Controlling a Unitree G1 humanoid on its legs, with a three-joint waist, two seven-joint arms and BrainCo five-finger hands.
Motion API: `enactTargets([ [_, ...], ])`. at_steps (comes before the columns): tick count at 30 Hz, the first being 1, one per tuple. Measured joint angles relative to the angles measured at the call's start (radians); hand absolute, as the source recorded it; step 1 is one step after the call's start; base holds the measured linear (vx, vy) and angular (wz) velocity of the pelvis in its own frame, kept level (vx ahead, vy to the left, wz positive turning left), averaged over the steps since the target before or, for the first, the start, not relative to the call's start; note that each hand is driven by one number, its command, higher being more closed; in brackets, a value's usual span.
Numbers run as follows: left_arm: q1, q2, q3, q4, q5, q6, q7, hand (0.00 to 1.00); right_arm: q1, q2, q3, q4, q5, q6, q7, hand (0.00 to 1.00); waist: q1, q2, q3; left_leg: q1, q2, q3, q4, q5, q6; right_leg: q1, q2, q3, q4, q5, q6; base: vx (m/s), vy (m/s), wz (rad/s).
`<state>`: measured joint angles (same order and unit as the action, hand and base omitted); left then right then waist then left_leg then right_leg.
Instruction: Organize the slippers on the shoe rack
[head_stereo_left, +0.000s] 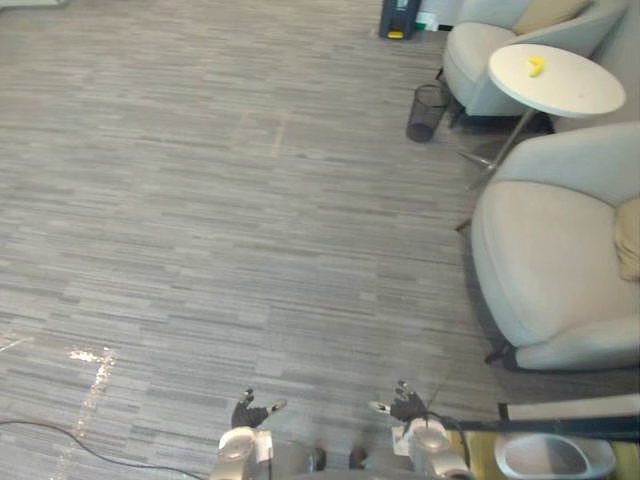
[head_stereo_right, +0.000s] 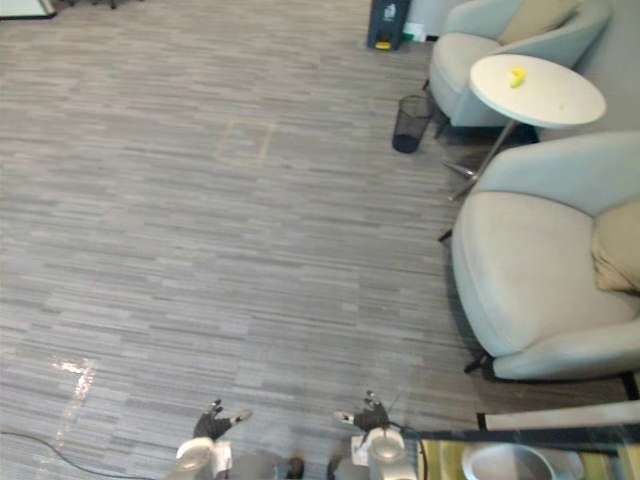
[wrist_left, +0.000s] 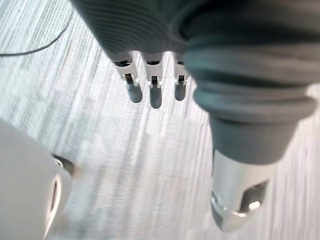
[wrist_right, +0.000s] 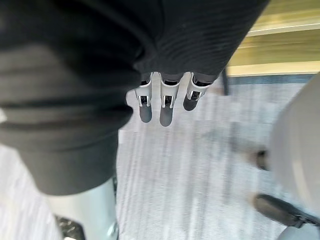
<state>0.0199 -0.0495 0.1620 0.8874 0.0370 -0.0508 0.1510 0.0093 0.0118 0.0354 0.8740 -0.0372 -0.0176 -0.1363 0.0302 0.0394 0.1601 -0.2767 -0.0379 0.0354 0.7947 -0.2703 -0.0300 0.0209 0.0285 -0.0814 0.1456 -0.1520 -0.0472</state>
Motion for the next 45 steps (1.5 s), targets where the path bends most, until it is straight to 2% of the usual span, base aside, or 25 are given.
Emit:
enactTargets([
  [1, -0.002, 0.004, 0.011, -0.007, 0.0, -0.001, 0.002, 0.0, -0.005, 0.012, -0.001, 0.002, 0.0, 0.004, 0.0, 0.0, 0.013, -0.011, 0.008, -0.026, 0.068, 0.074, 0.025, -0.055, -0.002, 0.039, -0.003, -0.015, -0.004, -0.016, -0.002, 0.22, -0.005, 0.38],
  [3, -0.005, 0.012, 0.012, -0.019, 0.0, -0.003, 0.002, 0.0, -0.015, 0.021, -0.002, -0.007, 0.0, 0.002, -0.001, 0.0, 0.02, -0.041, 0.023, -0.053, 0.105, 0.128, -0.06, -0.068, -0.008, 0.078, -0.034, -0.034, -0.016, -0.037, 0.003, 0.2, 0.024, 0.48],
  [5, -0.005, 0.009, -0.003, -0.029, 0.001, -0.005, 0.001, 0.0, -0.018, 0.012, -0.016, -0.021, 0.0, -0.002, -0.002, 0.0, 0.026, -0.041, 0.017, -0.107, 0.125, 0.137, -0.287, 0.025, 0.003, 0.11, -0.06, -0.068, -0.039, -0.077, 0.036, 0.24, 0.135, 0.46],
  [7, 0.004, 0.017, -0.007, -0.021, 0.001, -0.009, 0.001, 0.0, -0.035, -0.009, -0.012, 0.025, 0.0, 0.0, -0.001, 0.0, 0.033, -0.027, 0.003, -0.102, 0.114, 0.137, -0.337, 0.123, 0.041, 0.13, -0.075, -0.062, -0.03, -0.135, 0.075, 0.25, 0.218, 0.19],
  [8, 0.004, 0.019, -0.007, -0.02, 0.001, -0.009, 0.001, 0.0, -0.037, -0.009, -0.01, 0.034, 0.0, 0.001, 0.0, 0.0, 0.033, -0.037, 0.0, -0.096, 0.103, 0.144, -0.339, 0.115, 0.041, 0.132, -0.09, -0.062, -0.021, -0.144, 0.073, 0.48, 0.31, 0.2],
  [9, 0.003, 0.037, -0.002, -0.011, 0.002, -0.009, 0.002, 0.0, -0.025, -0.004, -0.012, 0.048, -0.002, 0.001, 0.001, 0.0, 0.034, -0.065, -0.004, -0.066, 0.06, 0.157, -0.35, 0.087, 0.06, 0.133, -0.13, -0.053, 0.04, -0.161, 0.079, 0.45, 0.226, 0.14],
  [11, 0.014, 0.057, -0.002, 0.005, 0.002, -0.007, 0.002, 0.0, -0.016, 0.006, -0.014, 0.046, -0.003, 0.0, 0.002, 0.0, 0.043, -0.072, -0.007, -0.01, 0.037, 0.167, -0.361, 0.062, 0.08, 0.071, -0.16, -0.015, 0.254, -0.154, 0.09, 0.44, 0.229, 0.05],
  [13, 0.018, 0.078, -0.017, 0.026, 0.003, 0.001, 0.002, 0.0, 0.003, 0.02, -0.015, 0.046, -0.004, 0.0, 0.006, 0.0, 0.032, -0.085, -0.011, 0.056, 0.016, 0.156, -0.384, 0.034, 0.098, -0.016, -0.186, 0.019, 0.499, -0.096, 0.158, 0.43, 0.171, 0.2],
  [14, 0.022, 0.082, -0.024, 0.03, 0.003, 0.014, 0.002, 0.0, 0.016, 0.029, -0.014, 0.047, -0.004, 0.001, 0.011, 0.0, 0.028, -0.086, -0.006, 0.144, 0.007, 0.136, -0.412, 0.008, 0.106, -0.103, -0.181, 0.039, 0.748, -0.097, 0.156, 0.42, 0.135, 0.27],
  [16, 0.024, 0.08, -0.024, 0.032, 0.002, 0.015, 0.002, 0.0, 0.024, 0.028, -0.013, 0.042, -0.005, -0.005, 0.012, 0.0, 0.025, -0.081, -0.004, 0.242, 0.005, 0.114, -0.474, 0.003, 0.107, -0.187, -0.163, 0.023, 0.844, -0.113, 0.135, 0.43, 0.091, 0.24],
  [18, 0.025, 0.077, -0.024, 0.042, 0.001, 0.015, 0.002, 0.0, 0.017, 0.026, -0.015, 0.044, -0.006, -0.007, 0.012, 0.0, 0.018, -0.079, -0.001, 0.306, 0.007, 0.091, -0.517, 0.004, 0.108, -0.222, -0.146, -0.001, 0.81, -0.133, 0.124, 0.4, 0.032, 0.38],
  [21, 0.003, 0.062, -0.023, 0.049, 0.001, 0.014, 0.001, 0.0, 0.011, 0.026, -0.031, 0.044, -0.005, -0.013, 0.011, 0.0, 0.009, -0.09, -0.003, 0.404, 0.013, 0.031, -0.611, 0.003, 0.108, -0.317, -0.084, -0.027, 0.539, -0.133, 0.099, 0.41, -0.045, 0.64],
  [23, -0.011, 0.063, -0.024, 0.067, 0.0, 0.013, 0.0, 0.0, -0.017, 0.024, -0.034, 0.061, -0.004, -0.01, 0.011, 0.0, -0.005, -0.106, 0.006, 0.455, 0.0, -0.028, -0.683, 0.003, 0.105, -0.358, -0.065, -0.025, 0.176, 0.024, 0.09, 0.43, -0.12, 0.73],
  [24, -0.009, 0.063, -0.024, 0.069, 0.0, 0.013, 0.0, 0.0, -0.019, 0.024, -0.035, 0.063, -0.004, -0.01, 0.011, 0.0, -0.008, -0.107, 0.007, 0.464, -0.002, -0.037, -0.688, 0.002, 0.104, -0.357, -0.063, -0.02, 0.148, 0.058, 0.085, 0.47, -0.16, 0.88],
  [25, 0.001, 0.063, -0.023, 0.081, 0.0, 0.014, 0.001, 0.0, -0.022, 0.024, -0.044, 0.064, -0.004, -0.011, 0.011, 0.0, -0.028, -0.107, 0.007, 0.49, 0.002, -0.09, -0.691, -0.008, 0.086, -0.327, -0.055, -0.011, 0.105, 0.195, 0.049, 0.51, -0.187, 0.77],
  [26, 0.001, 0.053, -0.021, 0.085, 0.0, 0.011, 0.001, 0.0, -0.034, 0.017, -0.075, 0.07, -0.005, -0.009, 0.008, 0.0, -0.022, -0.076, 0.007, 0.499, 0.039, -0.129, -0.683, -0.013, 0.071, -0.311, -0.038, -0.032, 0.125, 0.171, 0.018, 0.51, -0.187, 0.73],
  [30, 0.011, 0.044, 0.013, 0.083, 0.0, 0.013, 0.0, 0.0, -0.037, 0.027, -0.11, 0.08, -0.005, -0.007, 0.008, 0.0, -0.03, -0.052, 0.003, 0.461, 0.07, -0.181, -0.526, -0.017, 0.055, -0.274, -0.022, -0.092, 0.18, 0.061, -0.005, 0.42, -0.164, 0.36],
  [32, 0.01, 0.029, 0.054, 0.065, 0.0, 0.013, 0.0, 0.0, -0.029, 0.027, -0.107, 0.077, -0.005, -0.001, 0.008, 0.0, -0.029, -0.042, 0.007, 0.344, 0.07, -0.179, -0.186, 0.005, -0.037, -0.192, 0.0, -0.111, 0.155, 0.022, -0.015, 0.46, -0.163, 0.24],
  [33, 0.019, 0.025, 0.065, 0.046, 0.0, 0.013, 0.001, 0.0, -0.024, 0.025, -0.098, 0.077, -0.004, 0.003, 0.008, 0.0, -0.021, -0.03, 0.01, 0.25, 0.088, -0.162, 0.044, 0.107, -0.116, -0.131, 0.023, -0.104, 0.125, 0.001, -0.025, 0.45, -0.074, -0.16],
  [34, 0.021, 0.023, 0.074, 0.029, -0.002, 0.013, 0.0, 0.0, -0.02, 0.028, -0.086, 0.077, -0.002, 0.007, 0.006, 0.0, -0.011, -0.021, 0.015, 0.161, 0.133, -0.11, 0.225, 0.069, -0.092, -0.068, 0.044, -0.089, 0.101, -0.029, -0.047, 0.44, -0.04, -0.19],
  [36, 0.022, 0.028, 0.089, 0.002, -0.003, 0.012, 0.0, 0.0, -0.018, 0.034, -0.071, 0.078, -0.002, 0.013, 0.005, 0.0, 0.011, -0.032, 0.019, 0.069, 0.153, -0.051, 0.278, 0.003, -0.052, 0.0, 0.042, -0.065, 0.078, -0.057, -0.046, 0.45, 0.006, -0.31],
  [39, 0.034, 0.024, 0.097, -0.036, -0.004, 0.009, 0.0, 0.0, -0.008, 0.036, -0.072, 0.08, -0.001, 0.024, 0.0, 0.0, 0.035, -0.045, 0.023, -0.041, 0.15, 0.016, 0.111, -0.073, -0.014, 0.099, 0.005, -0.025, 0.035, -0.077, -0.019, 0.44, 0.093, -0.38],
  [41, 0.044, 0.022, 0.119, -0.048, -0.005, 0.001, 0.001, 0.0, -0.013, 0.037, -0.073, 0.075, 0.0, 0.024, -0.002, 0.0, 0.038, -0.051, 0.026, -0.109, 0.139, 0.04, -0.113, -0.044, -0.016, 0.146, -0.044, 0.0, 0.016, -0.115, 0.023, 0.46, 0.23, -0.35],
  [43, 0.061, 0.019, 0.136, -0.054, -0.038, -0.011, 0.002, 0.0, -0.009, 0.036, -0.071, 0.087, -0.001, 0.029, -0.005, 0.0, 0.053, -0.049, 0.011, -0.123, 0.129, 0.079, -0.241, 0.118, 0.006, 0.197, -0.095, 0.029, 0.005, -0.185, 0.068, 0.47, 0.294, -0.22],
  [45, 0.063, 0.019, 0.137, -0.057, -0.039, -0.011, 0.003, 0.0, -0.009, 0.049, -0.069, 0.082, -0.002, 0.03, -0.005, 0.0, 0.062, -0.077, -0.01, -0.136, 0.109, 0.114, -0.202, 0.045, 0.035, 0.186, -0.132, 0.059, 0.02, -0.172, 0.06, 0.5, 0.278, -0.24],
])
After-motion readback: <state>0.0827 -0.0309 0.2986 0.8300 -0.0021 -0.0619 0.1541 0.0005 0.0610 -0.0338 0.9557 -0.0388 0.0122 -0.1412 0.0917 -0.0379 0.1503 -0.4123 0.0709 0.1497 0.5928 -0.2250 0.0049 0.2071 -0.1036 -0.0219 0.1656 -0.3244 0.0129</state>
